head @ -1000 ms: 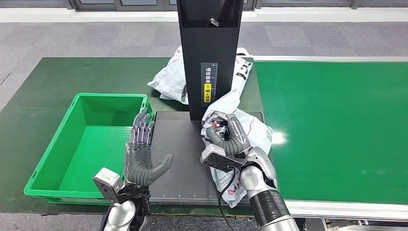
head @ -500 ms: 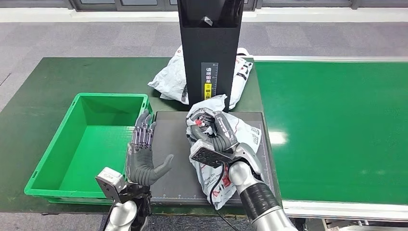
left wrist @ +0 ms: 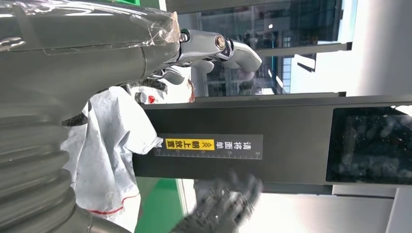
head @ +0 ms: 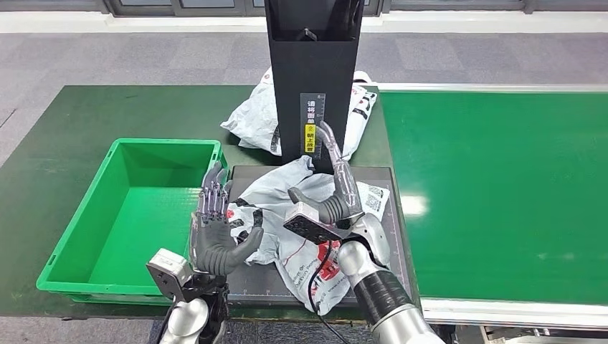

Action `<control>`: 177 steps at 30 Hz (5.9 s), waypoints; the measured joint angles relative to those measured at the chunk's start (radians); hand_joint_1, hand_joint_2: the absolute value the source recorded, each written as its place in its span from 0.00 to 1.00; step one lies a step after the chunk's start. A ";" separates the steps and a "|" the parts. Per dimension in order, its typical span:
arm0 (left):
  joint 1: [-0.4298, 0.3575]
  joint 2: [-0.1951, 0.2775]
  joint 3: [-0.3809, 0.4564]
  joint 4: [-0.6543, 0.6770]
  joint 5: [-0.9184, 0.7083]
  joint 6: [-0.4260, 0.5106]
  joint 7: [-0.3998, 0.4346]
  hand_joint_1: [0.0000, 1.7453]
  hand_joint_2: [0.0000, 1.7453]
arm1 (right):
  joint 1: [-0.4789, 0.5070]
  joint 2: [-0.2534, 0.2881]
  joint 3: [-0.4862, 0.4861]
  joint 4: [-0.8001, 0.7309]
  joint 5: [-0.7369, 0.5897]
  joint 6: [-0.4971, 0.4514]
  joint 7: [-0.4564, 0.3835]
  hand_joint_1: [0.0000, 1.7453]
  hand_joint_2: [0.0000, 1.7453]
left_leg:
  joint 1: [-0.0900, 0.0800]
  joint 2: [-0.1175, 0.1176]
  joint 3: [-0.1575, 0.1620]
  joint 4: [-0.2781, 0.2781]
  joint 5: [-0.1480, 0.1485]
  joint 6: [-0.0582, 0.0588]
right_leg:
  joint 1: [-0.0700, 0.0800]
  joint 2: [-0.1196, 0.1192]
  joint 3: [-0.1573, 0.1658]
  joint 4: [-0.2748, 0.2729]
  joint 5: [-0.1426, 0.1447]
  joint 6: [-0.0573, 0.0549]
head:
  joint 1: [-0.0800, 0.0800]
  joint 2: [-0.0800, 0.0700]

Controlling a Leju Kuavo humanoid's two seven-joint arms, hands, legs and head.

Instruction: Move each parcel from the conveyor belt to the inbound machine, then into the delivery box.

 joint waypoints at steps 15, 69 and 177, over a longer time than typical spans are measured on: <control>-0.220 -0.015 -0.142 0.338 -0.470 0.174 0.037 0.00 1.00 | 0.242 0.011 -0.148 -0.779 0.105 -0.181 -0.160 0.00 1.00 | -0.003 0.003 -0.001 0.001 0.000 0.002 | -0.003 0.002 -0.003 0.000 0.003 0.003 | 0.000 0.000; -0.306 0.094 -0.194 0.293 -1.465 0.573 0.881 1.00 1.00 | 0.288 0.005 -0.219 -1.059 0.114 -0.178 -0.159 0.00 1.00 | -0.003 0.004 0.003 0.001 0.001 0.002 | -0.002 0.002 0.001 0.000 0.003 0.002 | 0.001 0.000; -0.047 -0.024 0.397 -0.189 0.168 -0.508 0.000 0.00 1.00 | 0.338 -0.003 -0.520 -0.921 0.517 -0.177 -0.009 0.00 1.00 | -0.003 0.002 0.005 0.000 -0.002 0.005 | -0.004 0.000 0.006 -0.001 0.000 0.004 | 0.000 0.000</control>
